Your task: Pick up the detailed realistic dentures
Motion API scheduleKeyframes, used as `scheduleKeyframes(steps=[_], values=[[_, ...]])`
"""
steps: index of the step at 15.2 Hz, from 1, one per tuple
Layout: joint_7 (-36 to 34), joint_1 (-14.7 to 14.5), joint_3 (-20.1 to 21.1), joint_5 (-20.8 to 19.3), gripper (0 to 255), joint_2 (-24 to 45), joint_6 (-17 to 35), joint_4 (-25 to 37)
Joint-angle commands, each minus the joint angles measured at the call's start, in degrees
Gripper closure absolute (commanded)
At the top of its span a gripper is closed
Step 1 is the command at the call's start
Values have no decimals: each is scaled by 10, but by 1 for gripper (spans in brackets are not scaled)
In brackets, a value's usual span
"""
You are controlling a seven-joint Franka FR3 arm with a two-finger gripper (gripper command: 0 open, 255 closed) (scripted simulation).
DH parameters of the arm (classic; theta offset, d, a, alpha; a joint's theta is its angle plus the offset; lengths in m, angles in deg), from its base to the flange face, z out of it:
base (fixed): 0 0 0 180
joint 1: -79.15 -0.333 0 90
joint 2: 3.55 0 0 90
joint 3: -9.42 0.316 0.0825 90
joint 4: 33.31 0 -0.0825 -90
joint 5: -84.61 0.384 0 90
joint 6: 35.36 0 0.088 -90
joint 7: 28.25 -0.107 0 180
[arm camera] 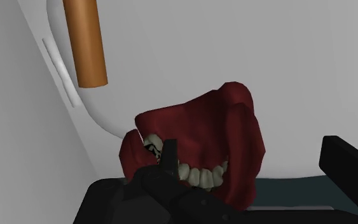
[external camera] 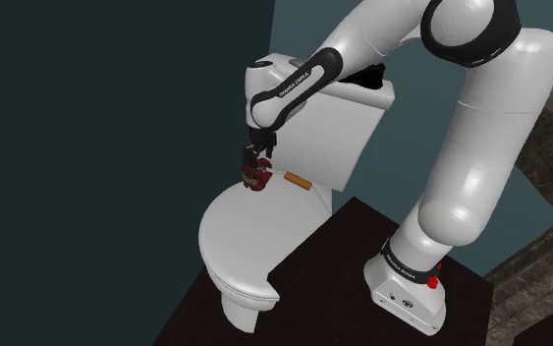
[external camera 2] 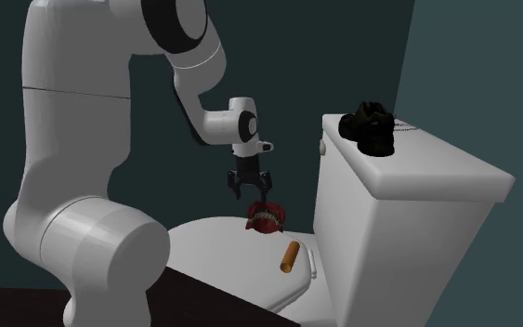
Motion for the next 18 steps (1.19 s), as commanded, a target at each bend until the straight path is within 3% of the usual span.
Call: scheduleKeyframes(steps=[1, 11, 12, 18], values=[[-6, -2, -1, -6, 0, 47, 14, 32], [-21, -7, -8, -19, 0, 108, 65, 41], [-20, -7, -8, -19, 255, 108, 65, 41], [-21, -7, -8, -19, 255, 108, 65, 41]])
